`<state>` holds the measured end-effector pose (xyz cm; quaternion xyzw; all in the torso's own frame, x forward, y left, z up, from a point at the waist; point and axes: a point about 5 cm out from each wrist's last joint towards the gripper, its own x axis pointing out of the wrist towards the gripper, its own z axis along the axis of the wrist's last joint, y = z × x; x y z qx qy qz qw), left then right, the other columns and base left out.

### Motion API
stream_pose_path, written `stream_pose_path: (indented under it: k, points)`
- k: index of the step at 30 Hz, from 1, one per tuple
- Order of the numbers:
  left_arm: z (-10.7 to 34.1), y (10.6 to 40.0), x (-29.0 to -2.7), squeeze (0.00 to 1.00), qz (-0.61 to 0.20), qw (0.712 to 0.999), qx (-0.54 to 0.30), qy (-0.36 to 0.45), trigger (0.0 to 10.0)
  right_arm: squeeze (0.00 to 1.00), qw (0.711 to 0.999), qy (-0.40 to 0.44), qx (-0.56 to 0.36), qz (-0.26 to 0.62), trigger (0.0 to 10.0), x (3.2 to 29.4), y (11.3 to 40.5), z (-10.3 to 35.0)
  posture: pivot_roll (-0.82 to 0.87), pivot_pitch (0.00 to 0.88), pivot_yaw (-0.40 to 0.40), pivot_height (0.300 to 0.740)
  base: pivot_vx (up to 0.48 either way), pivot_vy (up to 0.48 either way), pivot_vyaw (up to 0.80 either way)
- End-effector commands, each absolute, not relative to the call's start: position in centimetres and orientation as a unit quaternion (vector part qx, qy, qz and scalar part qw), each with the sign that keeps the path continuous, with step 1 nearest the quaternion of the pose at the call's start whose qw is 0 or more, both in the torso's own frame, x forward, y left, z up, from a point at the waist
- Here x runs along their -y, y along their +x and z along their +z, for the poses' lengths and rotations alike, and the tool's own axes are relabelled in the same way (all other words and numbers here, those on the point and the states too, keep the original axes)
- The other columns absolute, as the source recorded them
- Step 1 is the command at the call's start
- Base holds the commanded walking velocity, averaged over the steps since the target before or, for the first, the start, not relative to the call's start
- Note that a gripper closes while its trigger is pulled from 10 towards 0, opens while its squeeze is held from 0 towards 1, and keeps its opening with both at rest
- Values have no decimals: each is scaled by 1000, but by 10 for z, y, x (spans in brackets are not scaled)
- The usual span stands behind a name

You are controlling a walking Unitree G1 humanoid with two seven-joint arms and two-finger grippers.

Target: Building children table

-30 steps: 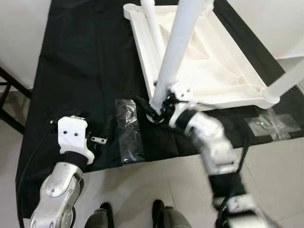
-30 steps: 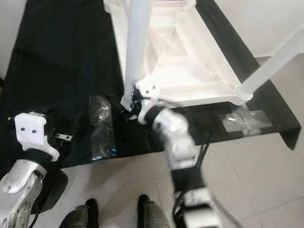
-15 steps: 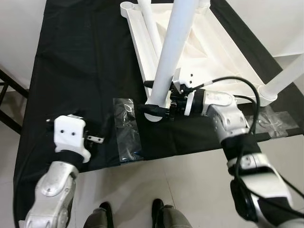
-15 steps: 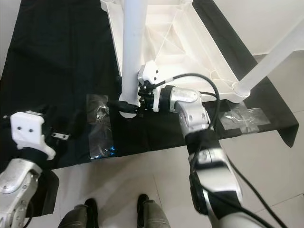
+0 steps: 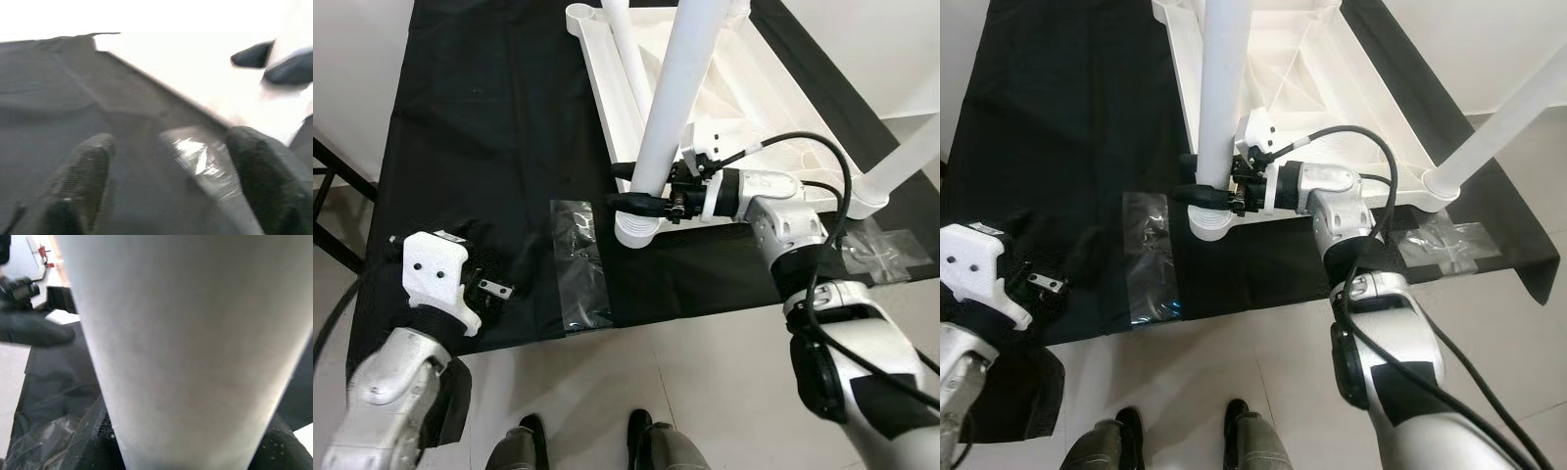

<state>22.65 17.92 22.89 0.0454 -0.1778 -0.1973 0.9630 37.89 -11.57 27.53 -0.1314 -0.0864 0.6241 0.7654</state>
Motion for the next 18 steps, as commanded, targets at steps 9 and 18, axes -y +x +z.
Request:
stream_pose_path:
  k: [9, 18]
  points:
    - [224, 204, -186, 0, -332, 935, 125, 10, 0, 0, 802, -143, 75, 576, 0, 146, 380, 254, 112, 337, -135, 740, 0, 0, 0]
    - [221, 193, -180, 0, -348, 929, 125, -24, 0, 0, 864, -61, 55, 496, 0, 129, 348, 203, 57, 348, -158, 740, 0, 0, 0]
